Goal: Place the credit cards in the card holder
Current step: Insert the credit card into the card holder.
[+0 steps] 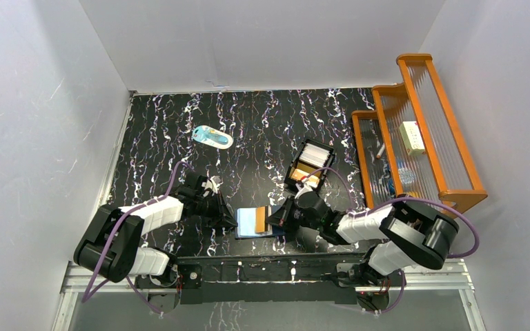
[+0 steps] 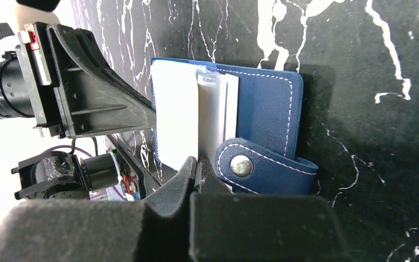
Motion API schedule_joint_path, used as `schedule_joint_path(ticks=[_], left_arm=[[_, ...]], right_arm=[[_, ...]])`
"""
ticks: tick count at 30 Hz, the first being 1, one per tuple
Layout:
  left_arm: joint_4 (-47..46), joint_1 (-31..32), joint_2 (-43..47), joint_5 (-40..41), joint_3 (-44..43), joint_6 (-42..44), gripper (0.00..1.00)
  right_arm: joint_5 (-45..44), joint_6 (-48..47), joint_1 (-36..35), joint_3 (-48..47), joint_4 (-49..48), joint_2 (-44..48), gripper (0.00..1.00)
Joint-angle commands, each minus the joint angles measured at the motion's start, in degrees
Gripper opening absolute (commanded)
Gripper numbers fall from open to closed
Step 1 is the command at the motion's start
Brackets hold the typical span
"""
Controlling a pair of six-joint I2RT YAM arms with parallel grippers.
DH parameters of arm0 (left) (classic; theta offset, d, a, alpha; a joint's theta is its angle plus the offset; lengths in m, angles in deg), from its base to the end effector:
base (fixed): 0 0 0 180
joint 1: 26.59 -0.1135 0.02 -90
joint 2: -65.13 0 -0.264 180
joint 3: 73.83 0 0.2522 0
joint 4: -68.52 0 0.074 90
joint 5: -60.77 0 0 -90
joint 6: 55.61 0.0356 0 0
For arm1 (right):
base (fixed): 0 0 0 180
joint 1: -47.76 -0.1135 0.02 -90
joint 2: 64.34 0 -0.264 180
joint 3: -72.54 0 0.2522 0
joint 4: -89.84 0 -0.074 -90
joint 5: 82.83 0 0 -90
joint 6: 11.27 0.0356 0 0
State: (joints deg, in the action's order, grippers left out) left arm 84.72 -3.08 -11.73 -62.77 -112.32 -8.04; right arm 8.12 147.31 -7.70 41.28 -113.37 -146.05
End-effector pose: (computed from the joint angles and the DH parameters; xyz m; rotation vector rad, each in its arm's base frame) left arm 0.1919 -0.1049 0.1296 -0.1877 2.7103 -1.1538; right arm 0.1356 0.1980 0.1301 0.2554 2.3249 1.2689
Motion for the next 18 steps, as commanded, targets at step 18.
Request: schedule_joint_path(ticks=[18], left_arm=[[1.87,1.06,0.09,-0.29,-0.04,0.00,0.00]], right_arm=[[3.80,0.41,-0.69,-4.17,3.18,-2.18,0.00]])
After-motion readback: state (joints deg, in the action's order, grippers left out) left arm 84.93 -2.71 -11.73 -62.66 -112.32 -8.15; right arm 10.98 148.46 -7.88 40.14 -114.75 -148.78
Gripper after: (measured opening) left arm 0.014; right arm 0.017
